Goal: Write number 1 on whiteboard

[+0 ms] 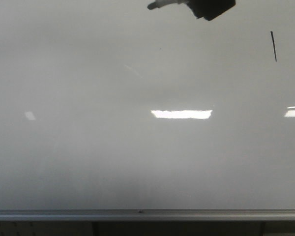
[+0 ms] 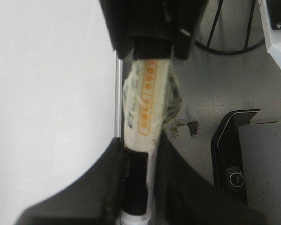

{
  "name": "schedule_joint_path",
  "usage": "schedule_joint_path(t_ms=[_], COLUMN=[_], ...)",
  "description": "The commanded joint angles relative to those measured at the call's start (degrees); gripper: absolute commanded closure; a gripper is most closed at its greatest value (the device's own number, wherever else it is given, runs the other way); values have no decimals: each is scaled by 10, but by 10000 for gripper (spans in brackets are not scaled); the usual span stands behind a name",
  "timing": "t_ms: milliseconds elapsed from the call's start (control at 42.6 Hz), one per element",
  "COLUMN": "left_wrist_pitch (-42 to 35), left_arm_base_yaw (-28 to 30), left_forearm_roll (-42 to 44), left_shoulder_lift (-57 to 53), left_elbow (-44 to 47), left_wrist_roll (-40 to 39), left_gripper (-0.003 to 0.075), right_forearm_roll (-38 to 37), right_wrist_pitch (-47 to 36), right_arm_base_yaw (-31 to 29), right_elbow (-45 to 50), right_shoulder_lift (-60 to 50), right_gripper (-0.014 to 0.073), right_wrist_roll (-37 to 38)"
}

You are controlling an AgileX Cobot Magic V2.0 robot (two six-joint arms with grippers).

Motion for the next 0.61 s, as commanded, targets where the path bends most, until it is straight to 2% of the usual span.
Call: schedule_joint_path(t_ms=[0,70,141,211,282,352,470,587], left_wrist_pitch=[-38,-34,-28,-24,-16,-4,28,17], left_arm_base_yaw=[-3,0,8,22,46,83,129,166], left_forearm_roll=[-23,-20,-8,19,70,144,219,269], left_shoulder_lift=[-20,-20,-20,-20,-20,-20,-26,-54], left_elbow=[-19,-19,-19,-19,-19,-17,8,73], left_wrist_roll=[-16,-22,-46,-100,-177,-308,-399,-459], left_gripper=[733,733,732,732,732,729,729,729], right_forearm_roll=[21,17,5,-22,-78,-142,-189,-190], right_wrist_pitch=[26,15,3,-11,-35,-58,-66,-69], right_arm_base_yaw=[0,0,0,0,0,0,0,0], right_elbow=[-18,-18,-18,-18,-18,-18,-18,-18], right_shoulder_lift=[-11,-11,-11,-11,-11,-11,-11,-11], right_gripper=[325,197,122,122,130,130,130,130], right_wrist_roll=[4,4,9,35,94,164,204,208])
